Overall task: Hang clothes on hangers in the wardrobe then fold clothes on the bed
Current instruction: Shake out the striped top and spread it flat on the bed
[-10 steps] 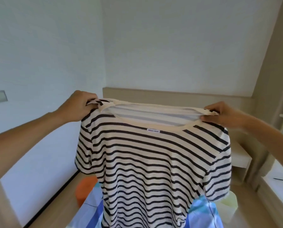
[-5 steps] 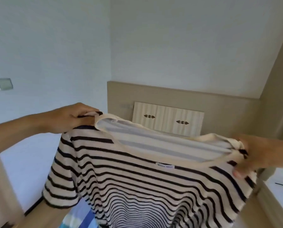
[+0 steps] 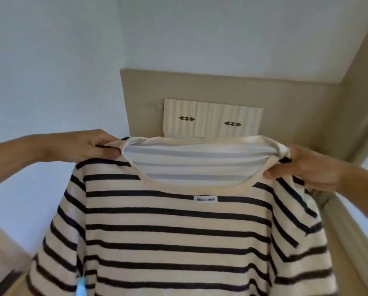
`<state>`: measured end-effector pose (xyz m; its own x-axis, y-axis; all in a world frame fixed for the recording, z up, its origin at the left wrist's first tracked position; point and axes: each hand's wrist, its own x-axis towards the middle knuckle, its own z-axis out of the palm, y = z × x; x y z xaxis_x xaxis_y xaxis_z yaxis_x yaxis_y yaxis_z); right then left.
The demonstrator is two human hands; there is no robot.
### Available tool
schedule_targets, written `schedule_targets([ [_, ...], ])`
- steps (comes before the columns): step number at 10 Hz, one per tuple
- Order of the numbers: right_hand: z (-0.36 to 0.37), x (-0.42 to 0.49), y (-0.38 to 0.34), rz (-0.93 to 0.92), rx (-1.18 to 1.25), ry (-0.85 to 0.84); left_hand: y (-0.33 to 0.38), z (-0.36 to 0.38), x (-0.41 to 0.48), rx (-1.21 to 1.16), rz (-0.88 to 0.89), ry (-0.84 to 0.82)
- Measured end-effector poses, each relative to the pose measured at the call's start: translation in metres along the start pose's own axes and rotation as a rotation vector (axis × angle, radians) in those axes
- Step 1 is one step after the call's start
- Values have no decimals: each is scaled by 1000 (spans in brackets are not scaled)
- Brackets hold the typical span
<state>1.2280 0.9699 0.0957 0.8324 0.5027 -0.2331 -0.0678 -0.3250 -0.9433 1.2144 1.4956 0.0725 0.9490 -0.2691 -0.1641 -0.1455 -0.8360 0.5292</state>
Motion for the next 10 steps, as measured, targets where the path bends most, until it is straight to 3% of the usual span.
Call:
schedule_targets([
  [1,15,91,53,93,-38,-4,-19,35,60,57,43,-51],
  [3,-18,265,189,361,-272,298,-119,133,233,166,8,106],
  [4,-29,348,259,326,-480,600,-164,190,323,300,-65,308],
  [5,-29,404,314,273,-564,891,-187,240,381,545,-269,476],
  [6,-9,430,428,404,-628,908,-226,350,411,627,-286,396],
  [8,57,369,672,730,-473,748,-301,620,383,468,-224,2],
  [10,74,335,812,860,-298,785,-327,772,381,316,-212,-130],
])
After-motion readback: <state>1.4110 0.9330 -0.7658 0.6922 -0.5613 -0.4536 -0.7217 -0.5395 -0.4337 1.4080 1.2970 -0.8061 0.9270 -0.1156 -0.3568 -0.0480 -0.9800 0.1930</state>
